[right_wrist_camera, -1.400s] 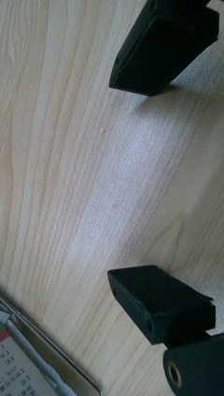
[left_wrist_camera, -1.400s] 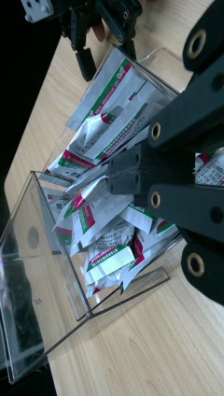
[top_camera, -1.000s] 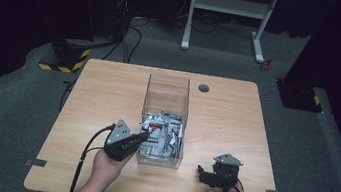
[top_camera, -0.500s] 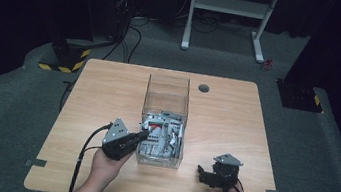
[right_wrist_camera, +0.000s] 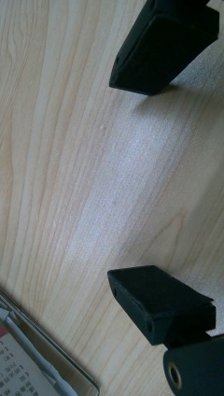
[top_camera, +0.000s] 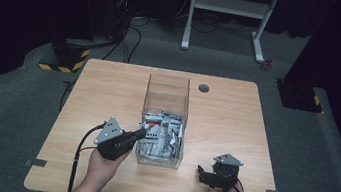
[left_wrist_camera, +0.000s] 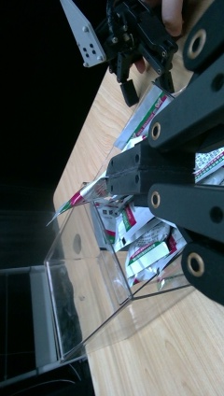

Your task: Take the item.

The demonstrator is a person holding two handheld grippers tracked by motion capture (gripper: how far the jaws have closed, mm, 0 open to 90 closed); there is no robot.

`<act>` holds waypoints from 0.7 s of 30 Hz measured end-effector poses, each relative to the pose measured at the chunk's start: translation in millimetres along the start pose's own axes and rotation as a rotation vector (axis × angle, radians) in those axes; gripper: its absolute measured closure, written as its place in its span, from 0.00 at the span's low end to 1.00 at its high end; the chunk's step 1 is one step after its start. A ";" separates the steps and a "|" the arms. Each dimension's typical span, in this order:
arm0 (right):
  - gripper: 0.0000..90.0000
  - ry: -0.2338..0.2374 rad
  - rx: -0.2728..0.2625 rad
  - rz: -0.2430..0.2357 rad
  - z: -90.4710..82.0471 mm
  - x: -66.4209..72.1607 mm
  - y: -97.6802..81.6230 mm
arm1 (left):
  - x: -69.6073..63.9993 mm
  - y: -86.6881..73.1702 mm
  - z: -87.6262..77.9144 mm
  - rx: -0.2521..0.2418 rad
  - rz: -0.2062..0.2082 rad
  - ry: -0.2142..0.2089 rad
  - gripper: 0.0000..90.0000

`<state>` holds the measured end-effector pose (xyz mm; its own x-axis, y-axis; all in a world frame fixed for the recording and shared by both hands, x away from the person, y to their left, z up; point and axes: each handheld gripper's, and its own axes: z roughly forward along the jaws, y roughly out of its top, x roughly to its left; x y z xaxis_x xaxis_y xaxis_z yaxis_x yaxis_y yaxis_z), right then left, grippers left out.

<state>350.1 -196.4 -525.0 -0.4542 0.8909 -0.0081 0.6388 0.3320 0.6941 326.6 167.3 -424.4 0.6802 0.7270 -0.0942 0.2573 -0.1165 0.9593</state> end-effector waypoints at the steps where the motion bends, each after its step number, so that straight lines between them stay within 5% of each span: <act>1: 0.09 0.001 0.001 0.000 -0.2 0.1 -0.1 | 0.2 0.6 -1.0 -0.002 0.003 -0.001 1.00; 21: 0.09 0.001 -0.001 -0.007 -0.2 -0.3 -0.2 | 1.2 6.4 -15.9 -0.036 0.013 -0.007 1.00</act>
<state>350.0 -196.7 -525.0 -0.4594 0.8881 -0.0119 0.6353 0.3380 0.6944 318.2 178.2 -414.1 0.6882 0.7207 -0.0829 0.2233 -0.1018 0.9694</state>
